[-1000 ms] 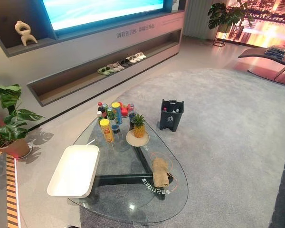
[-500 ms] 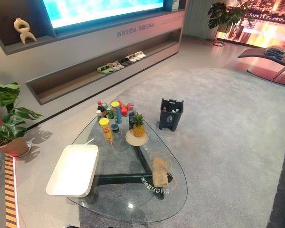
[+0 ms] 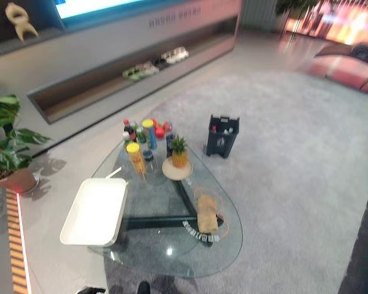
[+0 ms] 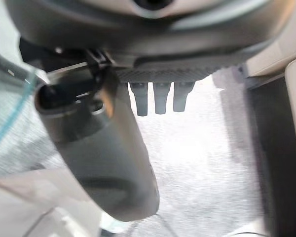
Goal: Wipe the table with a cloth and put it in the basket.
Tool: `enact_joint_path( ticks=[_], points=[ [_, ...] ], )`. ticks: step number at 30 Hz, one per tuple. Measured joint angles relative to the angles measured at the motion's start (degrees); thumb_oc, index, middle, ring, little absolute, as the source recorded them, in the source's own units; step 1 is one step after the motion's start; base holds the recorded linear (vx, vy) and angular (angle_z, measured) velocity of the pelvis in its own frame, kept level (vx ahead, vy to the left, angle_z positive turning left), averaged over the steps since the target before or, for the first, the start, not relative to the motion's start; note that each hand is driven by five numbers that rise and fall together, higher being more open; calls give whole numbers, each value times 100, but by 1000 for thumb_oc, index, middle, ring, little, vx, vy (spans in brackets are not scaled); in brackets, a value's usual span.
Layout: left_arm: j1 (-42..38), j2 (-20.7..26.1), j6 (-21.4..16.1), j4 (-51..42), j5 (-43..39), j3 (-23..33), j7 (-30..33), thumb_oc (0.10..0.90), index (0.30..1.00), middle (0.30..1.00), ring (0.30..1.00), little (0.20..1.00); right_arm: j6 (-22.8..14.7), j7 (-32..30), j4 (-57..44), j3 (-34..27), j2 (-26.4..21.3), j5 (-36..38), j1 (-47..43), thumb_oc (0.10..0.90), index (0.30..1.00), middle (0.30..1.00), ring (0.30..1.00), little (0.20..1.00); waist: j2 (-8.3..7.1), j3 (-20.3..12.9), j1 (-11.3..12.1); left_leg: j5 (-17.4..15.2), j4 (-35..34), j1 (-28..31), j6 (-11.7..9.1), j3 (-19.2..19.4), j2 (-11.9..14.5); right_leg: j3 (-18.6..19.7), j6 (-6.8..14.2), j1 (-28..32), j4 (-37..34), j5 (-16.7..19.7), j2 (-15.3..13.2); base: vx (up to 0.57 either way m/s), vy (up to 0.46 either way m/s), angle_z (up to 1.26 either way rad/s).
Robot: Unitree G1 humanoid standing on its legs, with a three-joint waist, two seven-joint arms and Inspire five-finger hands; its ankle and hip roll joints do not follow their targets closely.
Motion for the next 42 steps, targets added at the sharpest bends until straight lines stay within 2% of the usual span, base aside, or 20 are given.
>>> enact_joint_path(
  ticks=[4, 5, 7, 12, 15, 17, 20, 23, 26, 31, 33, 39, 42],
  points=[
    [-873, 76, -40, -124, -465, -2, 241, 800, 900, 900, 900, 900, 54, -118, -100, 190, -65, -155, -683, 800, 900, 900, 900, 900, 190, 821, -17, 280, 5, -743, 22, -116, -7, -1, 78, -788, 168, 148, 29, -236, -31, 6],
    [-985, 87, -44, -127, -488, -8, 265, 800, 900, 900, 900, 900, 57, -128, -101, 208, -80, -154, -776, 800, 900, 900, 900, 900, 216, 908, -22, 326, 5, -830, 19, -127, -9, -1, 83, -888, 202, 160, 29, -144, -43, 1],
    [-1358, 142, -55, -127, -647, 15, 335, 800, 900, 900, 900, 900, 151, -168, -113, 217, -98, -156, -1115, 800, 900, 900, 900, 900, 243, 1336, -30, 365, 5, -929, 33, -136, -17, 13, 104, -1018, 246, 214, 18, -149, -55, -1],
    [-1664, 329, -190, -127, -1208, 17, 458, 800, 900, 900, 900, 900, 287, -374, -102, 323, -169, -127, -1520, 800, 900, 900, 900, 900, 291, 1543, -75, 436, 91, -1412, 30, -127, -14, 28, 90, -1744, 768, 64, 14, -144, -37, -3],
    [-1988, 506, -243, -150, -1787, 62, 500, 800, 900, 900, 900, 900, 296, -757, -112, 318, -198, 50, -1878, 800, 900, 900, 900, 900, 273, 1802, -126, 439, 327, -1752, 21, -145, -58, 62, 72, -2349, 1640, -262, -35, -101, -47, 5],
    [-2178, 609, -354, -236, -2096, 162, 562, 800, 900, 900, 900, 900, 296, -1007, -168, 279, -203, 151, -2045, 800, 900, 900, 900, 900, 188, 1910, -119, 429, 553, -1982, 8, -144, -141, 146, 52, -2831, 2310, -568, -114, -96, -67, 9],
    [-2465, 754, -500, -323, -2610, 367, 606, 800, 900, 900, 900, 900, 263, -1459, -363, 199, -229, 357, -2325, 800, 900, 900, 900, 900, 120, 2001, -111, 352, 996, -2452, -65, -179, -222, 179, -34, -3487, 3231, -896, -198, -44, -53, 12],
    [-2522, 775, -646, -444, -2983, 492, 683, 800, 900, 900, 900, 900, 204, -1870, -564, 167, -272, 558, -2521, 800, 900, 900, 900, 900, 121, 2009, -80, 176, 1472, -2849, -175, -226, -186, 195, -169, -3948, 3799, -1066, -147, 4, -28, 1],
    [-2522, 742, -702, -529, -3199, 492, 691, 800, 900, 900, 900, 900, 88, -2157, -664, 41, -370, 704, -2626, 800, 900, 900, 900, 900, 118, 2016, 20, -29, 1838, -3192, -187, -228, -130, 294, -242, -4320, 4102, -1137, -50, 11, -2, -14],
    [-2475, 716, -735, -632, -3351, 572, 706, 800, 900, 900, 900, 900, -145, -2523, -685, -184, -617, 963, -2655, 800, 900, 900, 900, 900, 132, 2089, 4, -218, 2386, -3810, -162, -299, -98, 315, -295, -4862, 4487, -1152, 33, 32, -30, -6],
    [-2474, 716, -735, -650, -3373, 715, 712, 800, 900, 900, 900, 900, -245, -2628, -676, -231, -633, 1016, -2656, 800, 900, 900, 900, 900, 82, 2132, 16, -218, 2404, -3892, -163, -329, -99, 305, -319, -4970, 4549, -1150, 43, 23, -18, 3],
    [-2415, 723, -695, -643, -3402, 718, 724, 800, 900, 900, 900, 900, -528, -2754, -705, -253, -687, 1039, -2706, 800, 900, 900, 900, 900, 72, 2138, 30, -219, 2537, -4026, -168, -383, -85, 295, -359, -5082, 4660, -1184, 80, 19, -5, -1],
    [-2419, 748, -701, -663, -3405, 720, 720, 800, 900, 900, 900, 900, -663, -2837, -710, -299, -723, 1296, -2811, 800, 900, 900, 900, 900, 71, 2138, 35, -227, 2592, -4062, -177, -387, -76, 288, -365, -5115, 4702, -1212, 86, 0, 0, 0]
  ],
)
